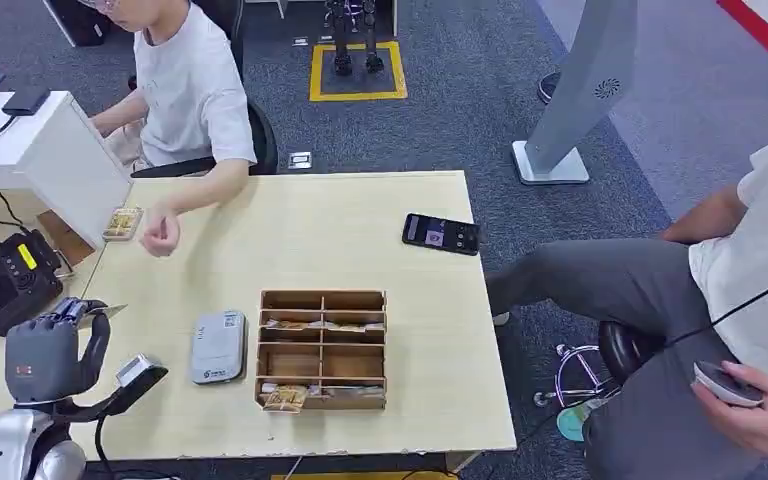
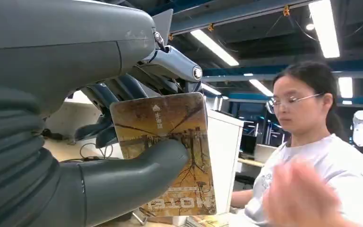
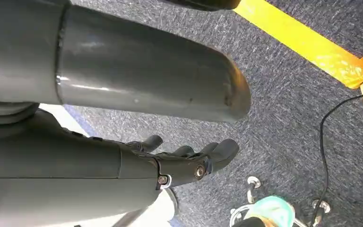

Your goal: Pass the card to the sensor for recognition and then transmit it.

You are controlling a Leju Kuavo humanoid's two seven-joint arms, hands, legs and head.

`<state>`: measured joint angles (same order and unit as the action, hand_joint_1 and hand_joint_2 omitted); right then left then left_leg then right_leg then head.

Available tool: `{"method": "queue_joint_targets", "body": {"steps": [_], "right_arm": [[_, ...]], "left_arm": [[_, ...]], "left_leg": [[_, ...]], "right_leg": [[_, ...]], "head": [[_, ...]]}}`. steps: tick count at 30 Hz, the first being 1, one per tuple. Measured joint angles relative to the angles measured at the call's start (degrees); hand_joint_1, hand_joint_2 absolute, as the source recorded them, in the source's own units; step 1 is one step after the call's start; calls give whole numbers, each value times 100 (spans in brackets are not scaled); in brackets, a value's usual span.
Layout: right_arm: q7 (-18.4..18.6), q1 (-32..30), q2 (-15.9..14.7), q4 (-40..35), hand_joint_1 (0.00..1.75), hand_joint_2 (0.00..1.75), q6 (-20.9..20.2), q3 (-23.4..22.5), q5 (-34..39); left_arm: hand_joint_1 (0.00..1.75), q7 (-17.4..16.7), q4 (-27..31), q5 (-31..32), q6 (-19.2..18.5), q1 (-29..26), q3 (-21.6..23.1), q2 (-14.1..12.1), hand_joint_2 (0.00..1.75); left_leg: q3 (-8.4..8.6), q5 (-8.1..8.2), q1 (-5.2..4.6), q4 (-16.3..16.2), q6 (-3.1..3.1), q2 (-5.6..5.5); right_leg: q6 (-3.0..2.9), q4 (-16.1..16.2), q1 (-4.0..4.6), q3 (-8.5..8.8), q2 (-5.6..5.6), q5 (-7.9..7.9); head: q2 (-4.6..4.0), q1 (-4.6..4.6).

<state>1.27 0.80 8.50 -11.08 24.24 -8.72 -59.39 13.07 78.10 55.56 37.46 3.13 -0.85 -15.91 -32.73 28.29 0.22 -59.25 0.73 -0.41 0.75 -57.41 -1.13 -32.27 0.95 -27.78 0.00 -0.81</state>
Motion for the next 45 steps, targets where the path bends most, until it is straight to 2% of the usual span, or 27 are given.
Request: {"method": "queue_joint_targets", "body": {"steps": [1,2,3,5,6,8,12,15,18,20,21,27,30,31,34,38,45], "right_arm": [[2,-1,0,2,0,0,4,0,0],[0,-2,0,2,0,0,22,-2,15],[0,-3,0,2,0,0,48,-2,57],[0,-9,0,2,0,0,75,-11,88],[2,-13,0,2,0,0,94,-15,109],[-11,-24,0,2,0,0,131,-41,144],[-24,-46,0,2,0,0,171,-116,171],[-22,-60,0,2,0,0,203,-160,173],[-26,-63,2,2,0,0,232,-186,171],[-39,-65,4,2,0,0,234,-214,168],[-42,-67,7,2,0,0,234,-223,168],[-44,-68,9,2,0,0,241,-256,153],[-44,-69,9,2,0,0,241,-262,151],[-42,-68,9,2,0,0,241,-264,146],[-13,-67,9,2,0,0,238,-271,114],[-2,-66,11,2,0,0,232,-271,39],[0,-48,11,0,0,0,227,-271,-90]], "left_arm": [[175,34,0,-56,-28,0,0,0,175],[161,156,2,-237,-162,4,0,18,175],[175,295,24,-671,-540,6,-2,48,175],[175,201,197,-1823,-1494,-11,-2,184,175],[175,109,302,-2139,-1734,-28,-2,245,175],[175,-54,542,-2514,-2007,-97,-2,360,175],[173,-133,890,-3203,-2378,-400,-2,590,175],[175,-137,1075,-3303,-2479,-685,0,748,175],[169,-194,1154,-3303,-2483,-841,0,861,175],[168,-240,1160,-3322,-2489,-892,0,918,175],[175,-242,1163,-3333,-2503,-908,0,942,175],[168,-297,1167,-3397,-2544,-932,0,1047,175],[164,-312,1167,-3392,-2546,-933,0,1086,175],[169,-339,1167,-3373,-2546,-932,2,1095,175],[168,-389,1165,-3307,-2520,-932,2,1154,175],[175,-415,1101,-3180,-2384,-900,39,1237,175],[175,-463,725,-3137,-2074,-453,66,1388,175]], "left_leg": [[0,0,0,0,0,0],[1,0,0,0,0,0],[1,0,-2,0,0,-1],[0,0,0,0,0,-1],[-1,0,-1,0,0,-1],[0,0,-2,0,0,0],[0,1,-4,0,1,3],[0,2,-4,0,1,2],[0,2,-4,0,0,2],[0,2,-3,0,0,2],[0,1,-3,0,1,2],[1,-2,-2,0,-2,2],[1,-2,-3,0,-2,2],[1,-2,-3,0,-2,2],[1,-1,-4,0,-1,2],[1,-1,-4,0,-1,2],[2,-5,-3,-1,0,0]], "right_leg": [[0,0,0,0,0,0],[0,0,0,0,0,0],[0,0,-1,0,0,0],[0,0,0,0,0,0],[0,1,-1,0,0,0],[1,1,-2,1,2,1],[1,2,-3,0,3,0],[3,3,-3,-3,3,-2],[3,3,-2,-3,2,-2],[3,3,-2,-3,2,-2],[3,3,-2,-2,2,-2],[1,2,-2,0,2,1],[1,2,-2,0,1,1],[1,2,-2,0,1,1],[1,2,-2,-1,2,1],[1,3,-3,-2,2,1],[4,3,-2,0,0,4]], "head": [[0,2],[0,0],[0,0],[0,2],[0,2],[0,2],[0,2],[0,2],[0,0],[0,0],[0,2],[0,2],[0,2],[0,0],[0,2],[0,0],[0,0]]}}
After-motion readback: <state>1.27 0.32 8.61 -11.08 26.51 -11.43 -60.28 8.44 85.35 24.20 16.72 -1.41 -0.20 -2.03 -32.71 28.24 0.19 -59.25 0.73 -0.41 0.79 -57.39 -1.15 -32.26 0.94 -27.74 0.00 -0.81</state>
